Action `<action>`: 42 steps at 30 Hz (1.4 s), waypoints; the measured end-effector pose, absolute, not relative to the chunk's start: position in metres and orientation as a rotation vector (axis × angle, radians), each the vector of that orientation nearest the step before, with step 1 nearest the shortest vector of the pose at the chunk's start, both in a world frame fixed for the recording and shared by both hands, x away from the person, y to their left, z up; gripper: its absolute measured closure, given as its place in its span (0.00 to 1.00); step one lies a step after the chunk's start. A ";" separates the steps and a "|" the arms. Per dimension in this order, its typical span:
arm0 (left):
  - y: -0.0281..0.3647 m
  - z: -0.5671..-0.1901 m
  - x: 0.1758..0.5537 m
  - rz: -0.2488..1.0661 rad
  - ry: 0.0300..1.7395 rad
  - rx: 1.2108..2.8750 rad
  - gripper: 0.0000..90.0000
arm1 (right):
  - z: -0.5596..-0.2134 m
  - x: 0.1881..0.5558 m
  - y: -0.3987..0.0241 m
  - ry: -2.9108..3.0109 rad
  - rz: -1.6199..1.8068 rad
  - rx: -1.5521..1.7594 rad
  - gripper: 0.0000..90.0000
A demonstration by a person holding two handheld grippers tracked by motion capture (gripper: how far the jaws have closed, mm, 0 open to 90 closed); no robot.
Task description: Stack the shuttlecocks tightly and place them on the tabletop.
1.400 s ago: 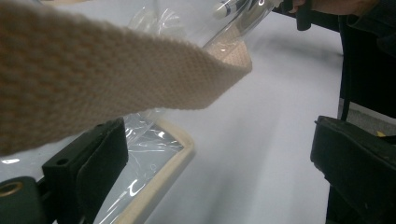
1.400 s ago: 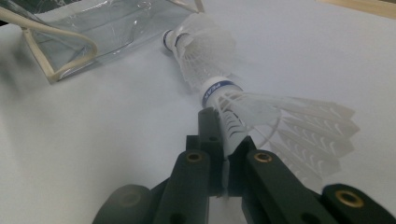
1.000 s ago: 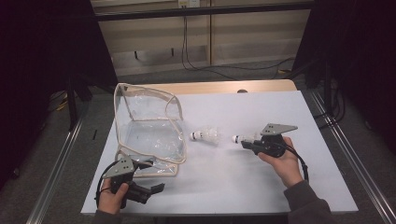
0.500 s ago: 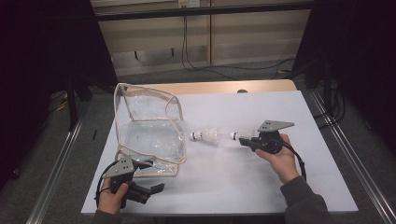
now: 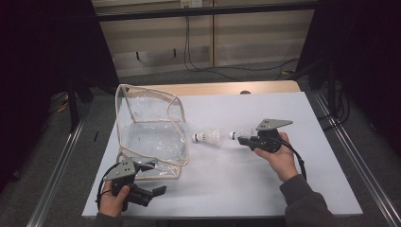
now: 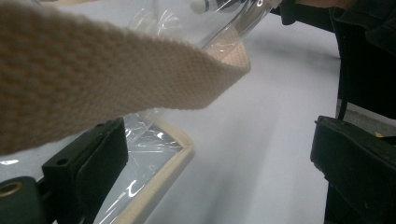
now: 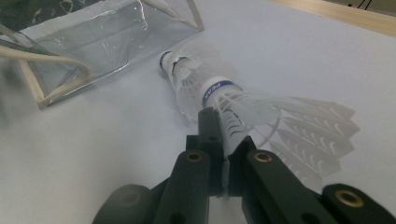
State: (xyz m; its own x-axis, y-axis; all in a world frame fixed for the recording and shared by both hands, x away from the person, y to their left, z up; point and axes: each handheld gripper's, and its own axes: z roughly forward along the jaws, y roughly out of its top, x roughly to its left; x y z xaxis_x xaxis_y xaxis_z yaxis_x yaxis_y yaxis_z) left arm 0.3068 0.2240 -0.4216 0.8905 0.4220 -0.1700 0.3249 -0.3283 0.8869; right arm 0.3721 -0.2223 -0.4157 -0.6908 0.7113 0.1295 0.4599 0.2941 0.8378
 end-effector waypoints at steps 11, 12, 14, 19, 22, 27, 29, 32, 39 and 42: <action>0.224 -0.422 0.307 0.108 0.548 1.937 0.04 | -0.418 0.378 -0.220 2.285 1.341 1.082 1.00; 0.224 -0.421 0.307 0.110 0.549 1.939 0.05 | -0.419 0.378 -0.220 2.284 1.341 1.085 1.00; 0.224 -0.422 0.306 0.109 0.548 1.938 0.05 | -0.420 0.380 -0.220 2.289 1.332 1.090 1.00; 0.224 -0.421 0.307 0.111 0.548 1.941 0.05 | -0.421 0.383 -0.217 2.295 1.308 1.092 1.00; 0.224 -0.421 0.306 0.109 0.547 1.941 0.05 | -0.422 0.383 -0.216 2.302 1.298 1.089 1.00; 0.224 -0.421 0.306 0.109 0.548 1.941 0.05 | -0.425 0.385 -0.213 2.315 1.291 1.091 1.00; 0.224 -0.421 0.306 0.108 0.550 1.938 0.05 | -0.426 0.385 -0.211 2.322 1.286 1.085 1.00; 0.224 -0.421 0.306 0.107 0.550 1.937 0.05 | -0.427 0.387 -0.210 2.326 1.280 1.087 1.00; 0.224 -0.421 0.306 0.106 0.550 1.932 0.05 | -0.431 0.391 -0.209 2.332 1.262 1.090 1.00; 0.224 -0.421 0.306 0.106 0.550 1.932 0.05 | -0.430 0.391 -0.209 2.326 1.271 1.088 1.00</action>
